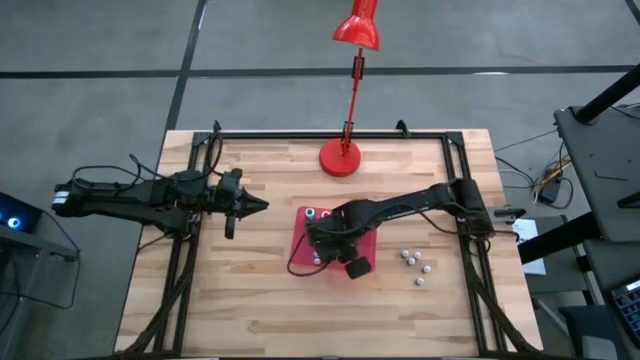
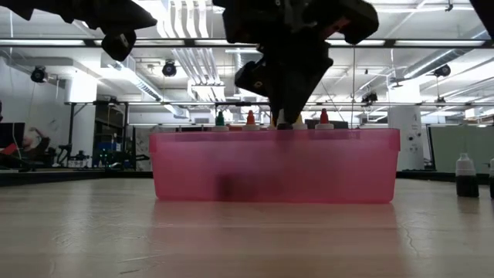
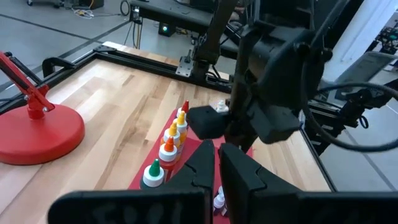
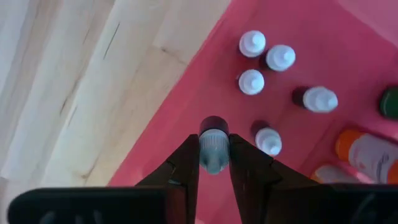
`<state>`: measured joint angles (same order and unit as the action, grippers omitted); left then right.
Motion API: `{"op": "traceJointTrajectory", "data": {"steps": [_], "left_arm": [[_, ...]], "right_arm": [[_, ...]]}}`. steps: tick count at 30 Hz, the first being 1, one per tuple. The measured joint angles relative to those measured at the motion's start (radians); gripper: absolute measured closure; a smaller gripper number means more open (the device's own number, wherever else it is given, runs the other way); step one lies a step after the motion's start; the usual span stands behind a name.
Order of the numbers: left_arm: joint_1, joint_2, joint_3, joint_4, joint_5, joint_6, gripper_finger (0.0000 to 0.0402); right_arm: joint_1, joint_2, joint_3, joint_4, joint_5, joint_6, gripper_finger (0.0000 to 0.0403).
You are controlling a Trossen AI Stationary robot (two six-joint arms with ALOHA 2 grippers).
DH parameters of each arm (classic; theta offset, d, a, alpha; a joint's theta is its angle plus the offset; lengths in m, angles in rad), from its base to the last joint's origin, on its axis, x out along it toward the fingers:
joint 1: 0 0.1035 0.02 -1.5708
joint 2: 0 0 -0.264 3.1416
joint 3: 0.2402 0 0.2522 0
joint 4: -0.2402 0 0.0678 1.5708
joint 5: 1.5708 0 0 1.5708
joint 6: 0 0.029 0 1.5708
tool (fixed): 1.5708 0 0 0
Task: Pick & Place food coloring
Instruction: Put the small black food coloring bottle into the red bin
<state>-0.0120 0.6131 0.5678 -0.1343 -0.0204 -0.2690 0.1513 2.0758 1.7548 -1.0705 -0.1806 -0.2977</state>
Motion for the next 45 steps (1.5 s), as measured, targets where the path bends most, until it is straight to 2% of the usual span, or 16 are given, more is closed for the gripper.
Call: {"op": "traceJointTrajectory", "data": {"steps": [13,22,45], "left_arm": [[0.000,0.000,0.000,-0.001,0.000,0.003,0.0402],[0.000,0.000,0.000,-0.002,0.000,0.007,0.0402],[0.000,0.000,0.000,-0.001,-0.005,0.008,0.0402]], "right_arm": [[0.000,0.100,0.122,-0.043,0.027,-0.106,0.0337],[0.001,0.100,0.086,-0.057,0.026,-0.115,0.0337],[0.008,0.101,0.074,0.012,0.023,-0.326,0.0337]]}}
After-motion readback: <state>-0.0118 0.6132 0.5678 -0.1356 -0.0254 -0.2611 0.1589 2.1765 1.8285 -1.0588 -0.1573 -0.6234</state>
